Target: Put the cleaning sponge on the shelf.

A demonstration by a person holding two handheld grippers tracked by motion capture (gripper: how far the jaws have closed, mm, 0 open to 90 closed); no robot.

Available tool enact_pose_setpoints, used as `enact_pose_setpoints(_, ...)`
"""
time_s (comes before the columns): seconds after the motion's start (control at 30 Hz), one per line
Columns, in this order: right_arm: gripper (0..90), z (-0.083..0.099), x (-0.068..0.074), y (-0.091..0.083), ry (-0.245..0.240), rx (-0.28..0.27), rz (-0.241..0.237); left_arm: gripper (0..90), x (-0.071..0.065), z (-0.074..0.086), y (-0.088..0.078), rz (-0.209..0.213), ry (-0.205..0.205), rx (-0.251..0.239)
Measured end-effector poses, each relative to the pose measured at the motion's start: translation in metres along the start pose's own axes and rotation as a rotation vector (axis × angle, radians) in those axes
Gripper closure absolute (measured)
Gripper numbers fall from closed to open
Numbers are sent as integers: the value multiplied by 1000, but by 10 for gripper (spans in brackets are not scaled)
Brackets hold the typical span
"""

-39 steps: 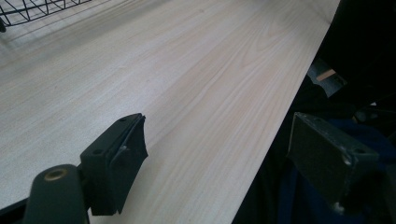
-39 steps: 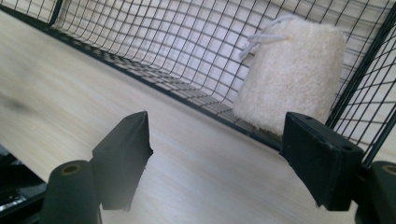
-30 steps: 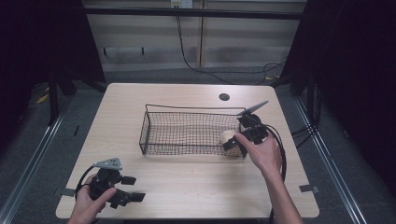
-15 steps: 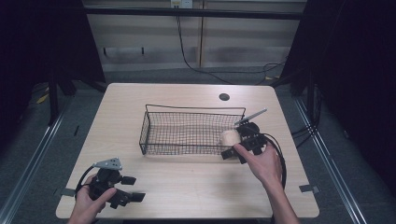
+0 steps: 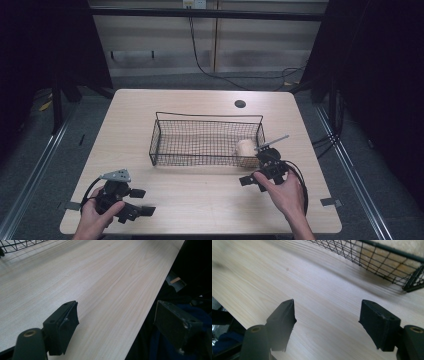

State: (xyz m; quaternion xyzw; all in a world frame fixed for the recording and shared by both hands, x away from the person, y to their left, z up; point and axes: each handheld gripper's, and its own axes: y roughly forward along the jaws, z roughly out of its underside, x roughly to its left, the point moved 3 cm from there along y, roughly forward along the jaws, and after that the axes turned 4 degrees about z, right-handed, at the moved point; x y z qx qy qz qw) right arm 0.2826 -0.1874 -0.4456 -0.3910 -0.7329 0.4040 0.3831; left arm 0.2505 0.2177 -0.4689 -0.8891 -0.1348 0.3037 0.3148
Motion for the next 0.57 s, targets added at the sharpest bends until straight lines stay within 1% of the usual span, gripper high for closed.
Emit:
enact_pose_setpoints(0.03,284,5,-2,-2,8,-8,-3,188,0,0,0,-2,3,0)
enact_pose_setpoints(0.1,284,6,-2,-2,13,-14,-2,188,0,0,-1,-4,3,-1)
enact_pose_setpoints(0.13,284,11,-3,-4,17,-22,4,188,0,0,-1,-6,2,0)
enact_pose_setpoints(0.23,289,16,-4,-3,18,-31,11,188,0,0,0,0,0,0)
enact_pose_setpoints(0.3,293,23,-6,-1,19,-43,18,188,0,0,0,-1,4,4)
enact_pose_setpoints(0.33,293,24,-6,1,23,-46,18,188,0,0,0,-4,-1,-1)
enact_pose_setpoints(0.43,294,28,-8,5,36,-53,21,188,1,0,-1,-4,2,0)
enact_pose_setpoints(0.53,295,32,-9,10,39,-61,36,188,0,-1,0,0,1,-5)
enact_pose_setpoints(0.57,294,32,-10,11,37,-71,40,188,0,-1,0,2,3,-2)
